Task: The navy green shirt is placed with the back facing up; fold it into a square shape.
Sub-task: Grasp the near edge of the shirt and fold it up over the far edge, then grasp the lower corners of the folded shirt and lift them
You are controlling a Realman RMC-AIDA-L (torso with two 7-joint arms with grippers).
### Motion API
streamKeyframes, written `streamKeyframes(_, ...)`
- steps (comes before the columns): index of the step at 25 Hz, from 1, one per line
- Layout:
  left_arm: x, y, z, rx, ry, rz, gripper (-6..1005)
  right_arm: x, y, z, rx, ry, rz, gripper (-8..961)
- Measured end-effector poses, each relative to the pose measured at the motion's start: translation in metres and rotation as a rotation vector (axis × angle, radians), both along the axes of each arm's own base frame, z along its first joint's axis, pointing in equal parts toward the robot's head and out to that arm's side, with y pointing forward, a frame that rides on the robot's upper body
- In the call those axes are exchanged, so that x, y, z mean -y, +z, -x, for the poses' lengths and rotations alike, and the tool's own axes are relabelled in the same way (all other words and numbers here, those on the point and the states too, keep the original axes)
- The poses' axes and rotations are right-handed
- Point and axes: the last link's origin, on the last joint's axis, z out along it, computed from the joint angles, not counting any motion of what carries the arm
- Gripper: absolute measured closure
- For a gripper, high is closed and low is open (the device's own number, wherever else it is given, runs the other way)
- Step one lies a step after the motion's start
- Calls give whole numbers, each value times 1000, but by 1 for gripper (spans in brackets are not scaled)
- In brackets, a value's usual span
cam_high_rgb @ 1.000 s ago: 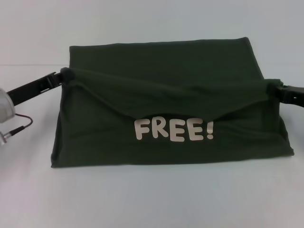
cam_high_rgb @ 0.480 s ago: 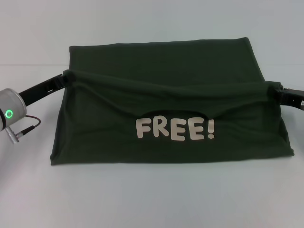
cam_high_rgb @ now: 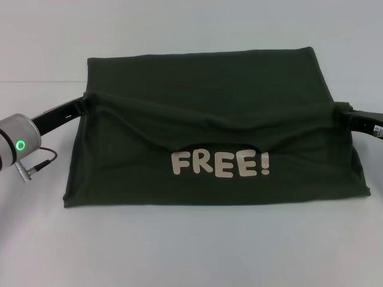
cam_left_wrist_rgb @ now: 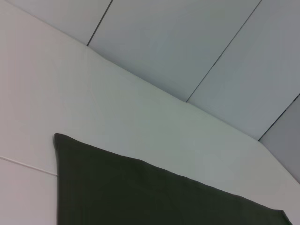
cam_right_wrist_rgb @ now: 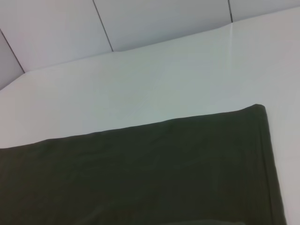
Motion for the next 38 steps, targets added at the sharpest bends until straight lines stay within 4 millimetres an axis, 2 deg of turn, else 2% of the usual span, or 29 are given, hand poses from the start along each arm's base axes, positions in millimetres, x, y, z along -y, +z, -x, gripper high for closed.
streamKeyframes(17, -1, -10, -4, -26, -35, -24, 933, -3, -4, 2, 5, -2, 4, 878)
streamKeyframes(19, -2, -11, -4, -35, -31, -28, 876, -2, -4, 1, 2, -7, 4, 878)
streamKeyframes(25, -2, -13, 3, -38, 15, -42, 720, 4, -4, -5, -1, -25, 4, 773)
streamKeyframes(29, 2, -10, 7, -20, 29, -54, 637, 11, -2, -11, -32, -28, 0, 544)
streamKeyframes(38, 24, 10, 5, 111, -103, -61, 475, 34, 15, -11, -145, 67, 31, 182)
